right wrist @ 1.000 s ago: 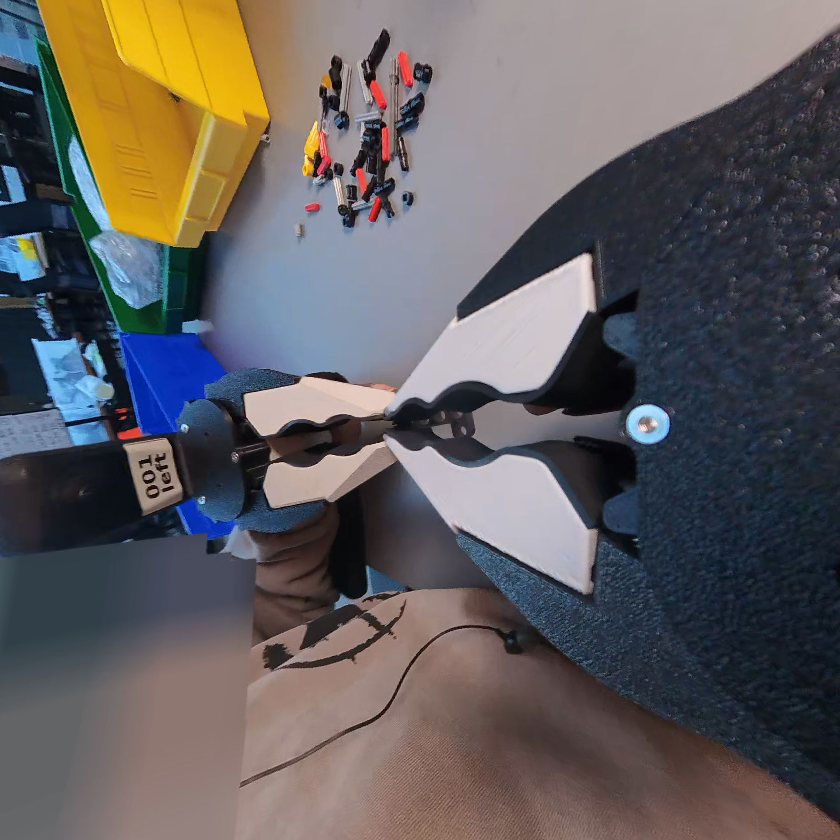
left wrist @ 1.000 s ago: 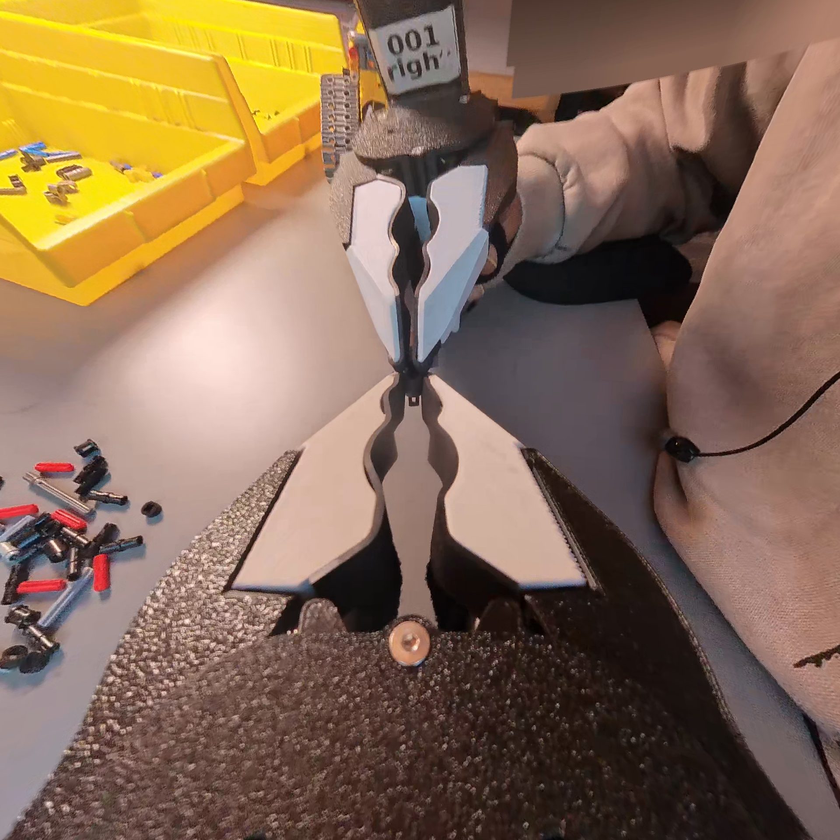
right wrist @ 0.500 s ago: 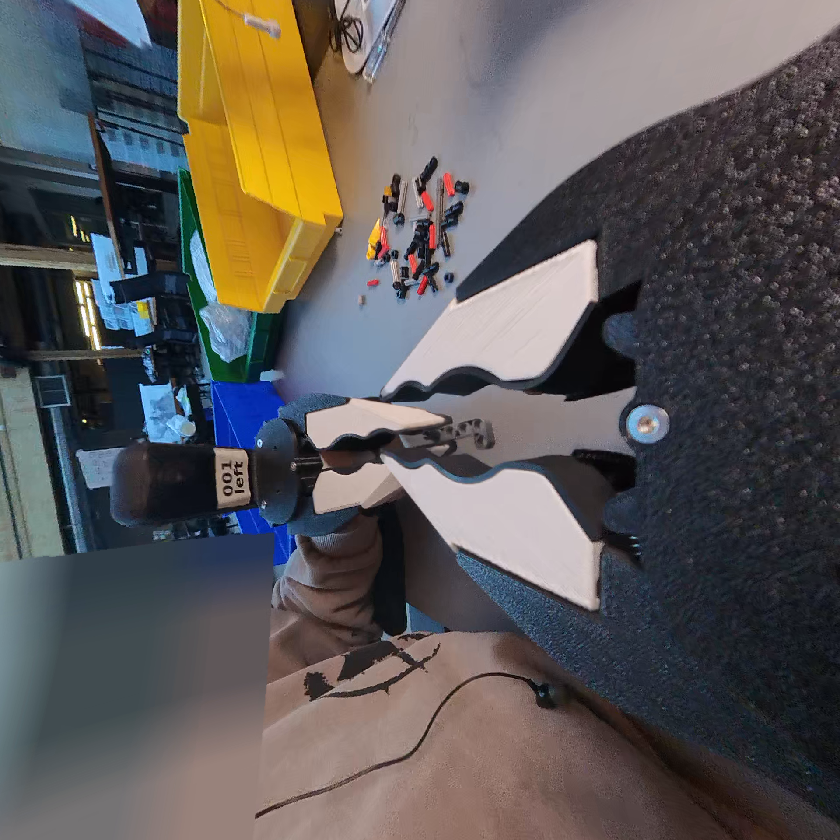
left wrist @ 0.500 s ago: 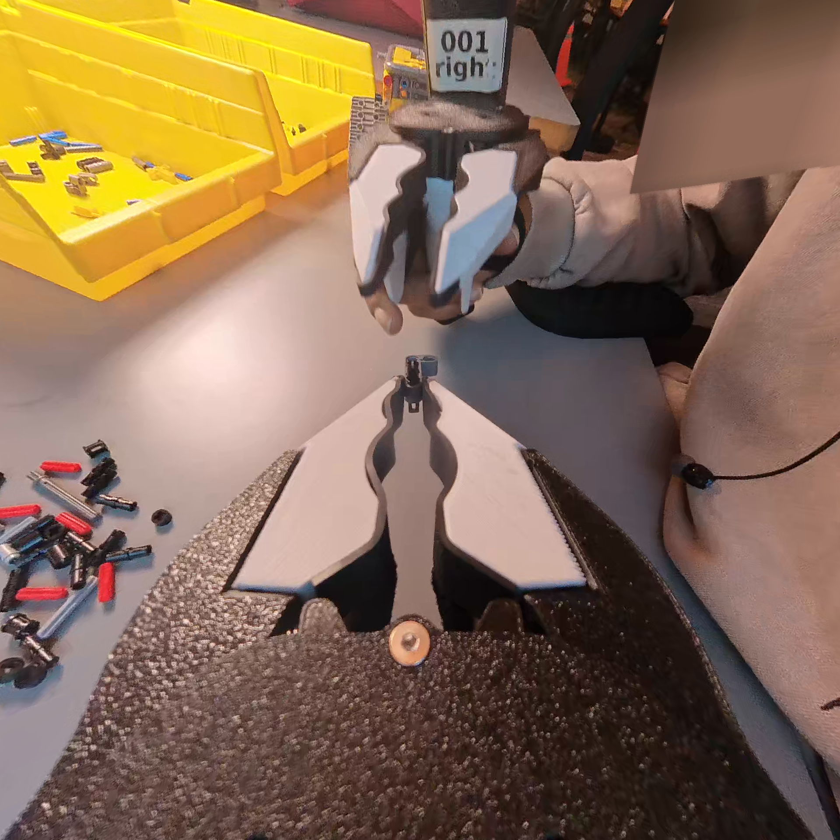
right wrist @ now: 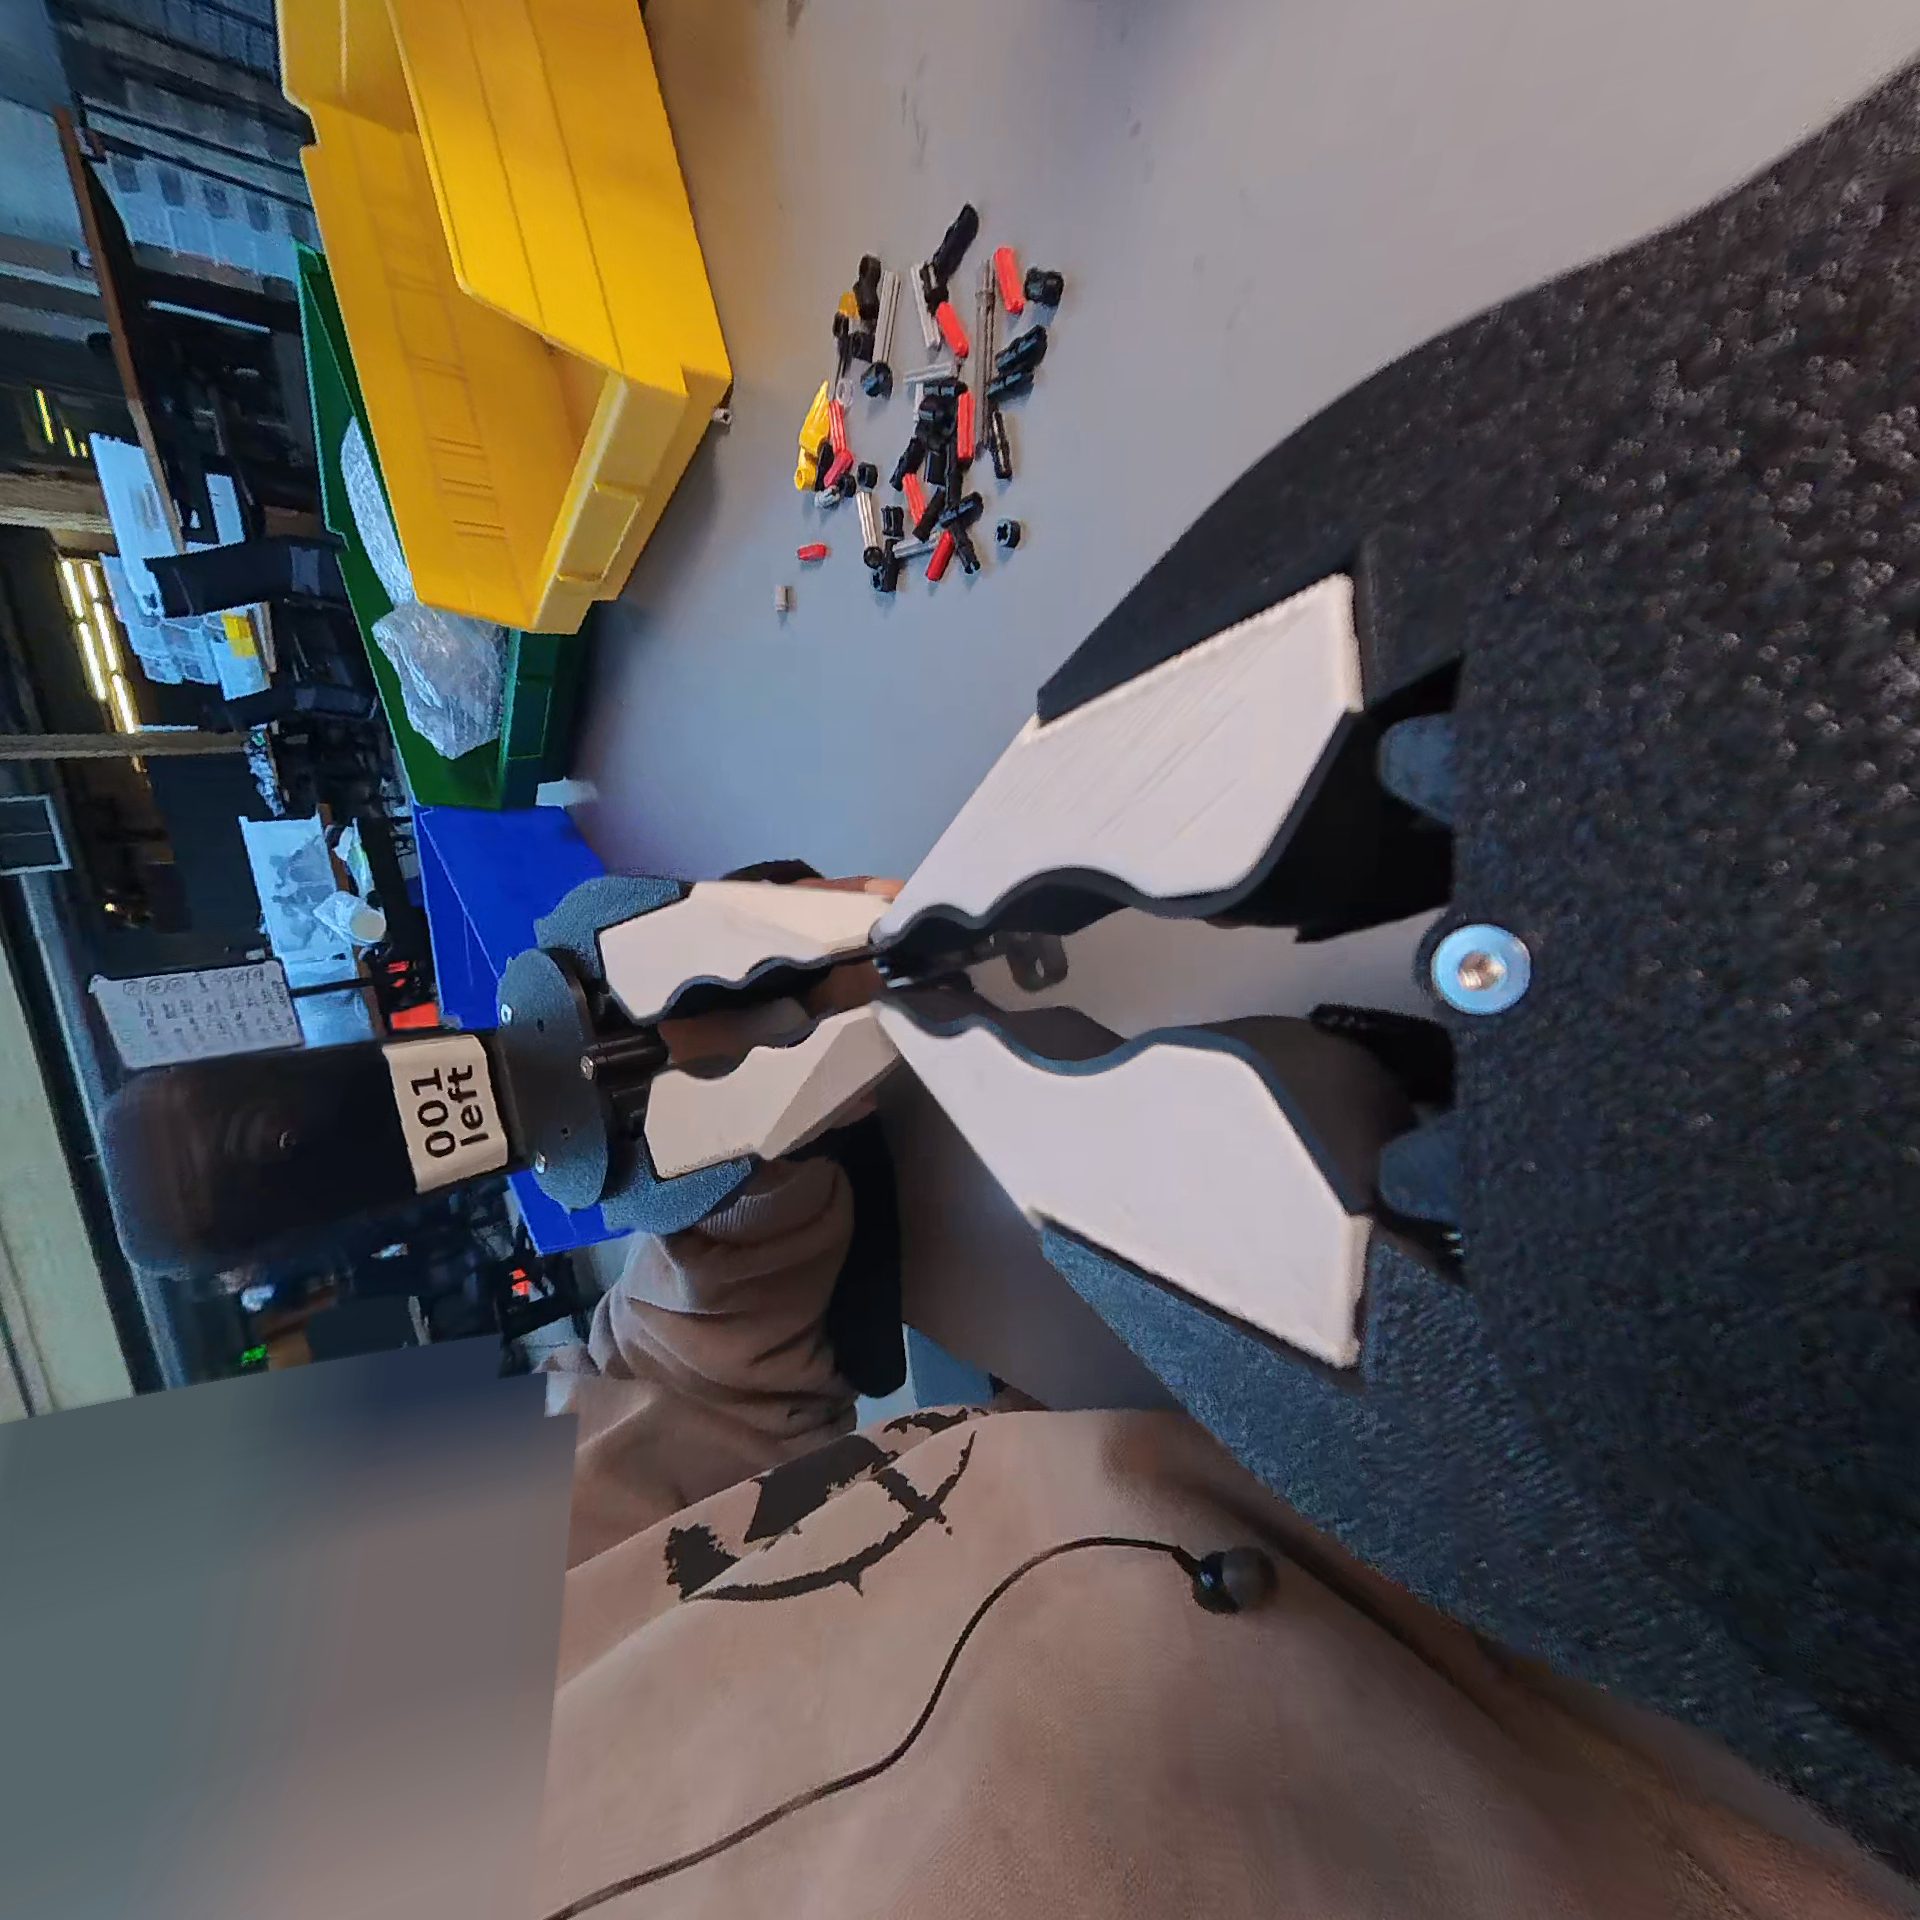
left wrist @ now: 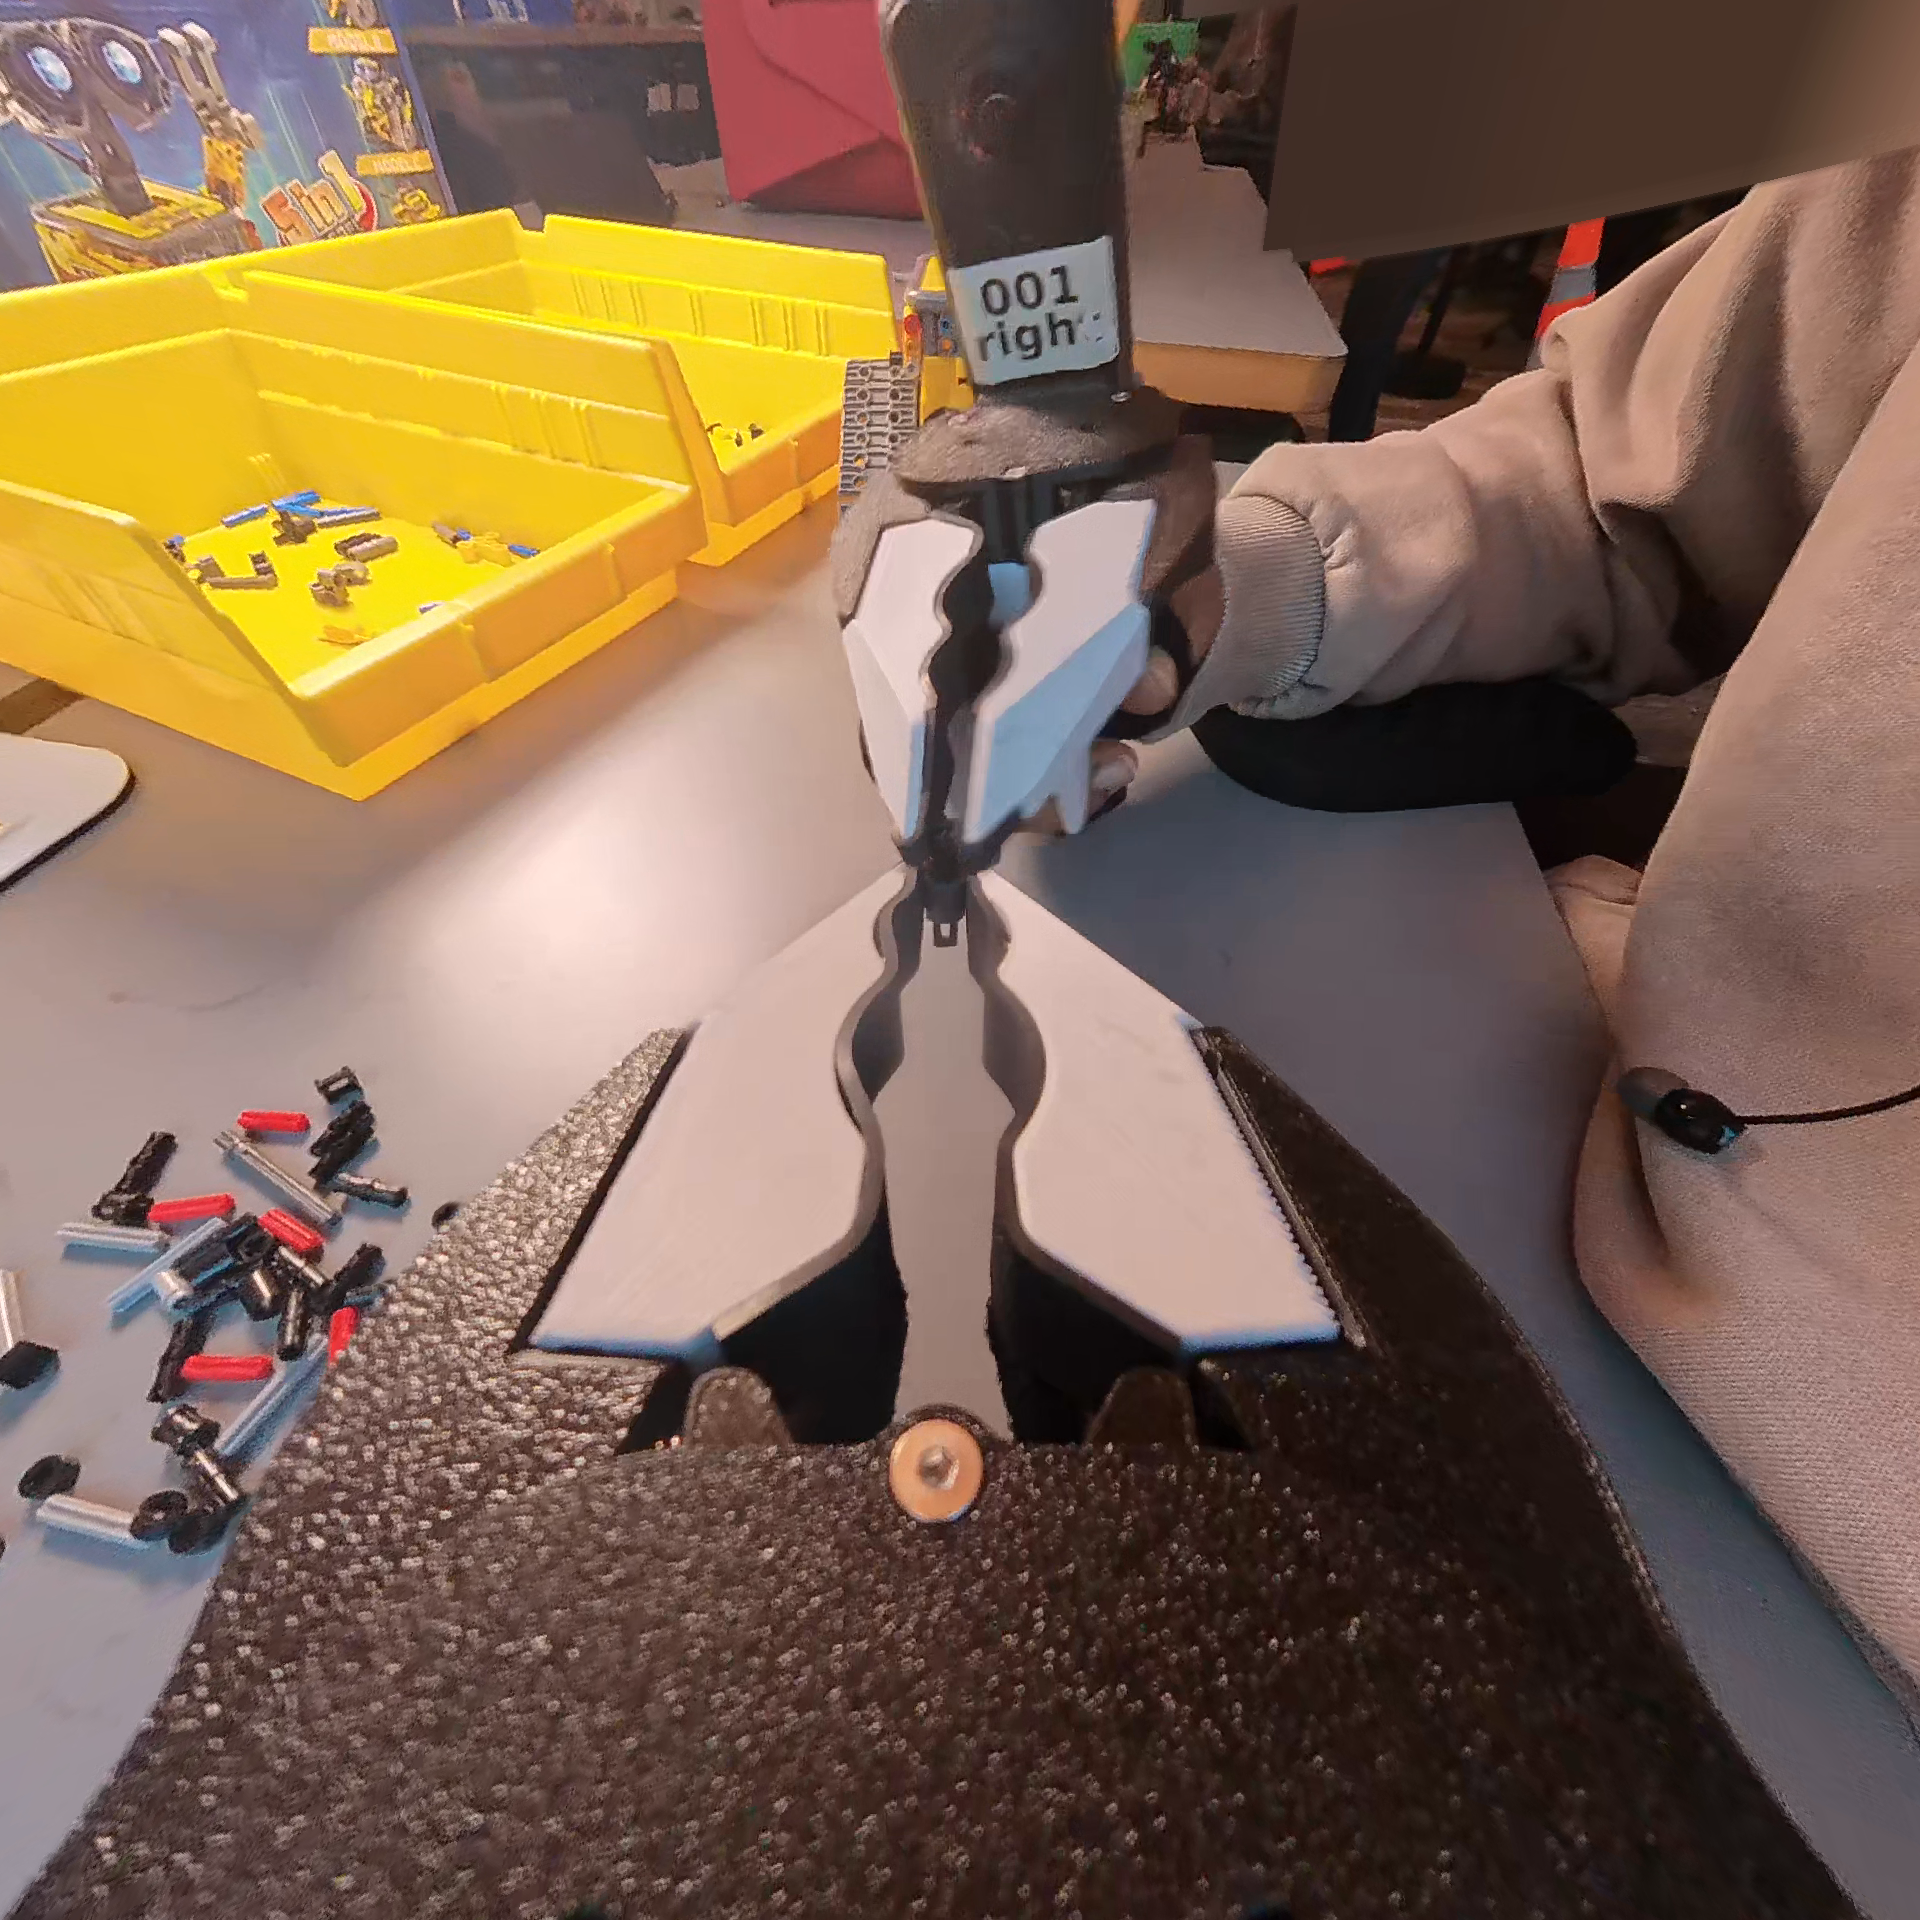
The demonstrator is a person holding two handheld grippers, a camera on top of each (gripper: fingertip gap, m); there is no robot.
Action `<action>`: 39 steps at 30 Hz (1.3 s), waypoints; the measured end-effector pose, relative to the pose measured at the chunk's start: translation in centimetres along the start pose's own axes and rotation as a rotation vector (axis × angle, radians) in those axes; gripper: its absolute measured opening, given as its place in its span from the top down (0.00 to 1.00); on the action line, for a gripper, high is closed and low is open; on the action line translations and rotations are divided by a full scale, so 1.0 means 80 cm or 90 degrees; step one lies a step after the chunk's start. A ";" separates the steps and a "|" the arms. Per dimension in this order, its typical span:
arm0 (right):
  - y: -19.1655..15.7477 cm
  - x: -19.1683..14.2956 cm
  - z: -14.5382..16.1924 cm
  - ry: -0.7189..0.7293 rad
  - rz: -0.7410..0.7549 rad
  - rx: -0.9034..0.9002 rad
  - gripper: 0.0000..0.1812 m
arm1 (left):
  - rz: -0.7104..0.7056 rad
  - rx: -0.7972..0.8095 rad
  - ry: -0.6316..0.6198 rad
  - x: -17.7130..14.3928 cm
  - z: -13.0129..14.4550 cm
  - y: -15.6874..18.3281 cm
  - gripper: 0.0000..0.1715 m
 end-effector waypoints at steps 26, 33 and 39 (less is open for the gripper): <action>-0.022 0.006 -0.022 0.074 -0.016 -0.038 0.99 | 0.029 -0.037 0.044 -0.010 -0.023 0.018 0.96; -0.031 0.009 -0.035 0.110 -0.021 -0.048 0.98 | 0.045 -0.059 0.098 -0.015 -0.039 0.023 0.96; -0.037 0.010 -0.043 0.105 0.008 -0.072 1.00 | 0.069 -0.093 0.122 -0.016 -0.045 0.025 0.96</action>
Point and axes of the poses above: each gripper's, where its closed fingertips meet, x out along the fingers, z out of its underside, y = z × x across the jaws, the point moved 3 cm from there along -x, back along the fingers, and after that the axes turned 7 degrees about y, right-handed, at the moved point
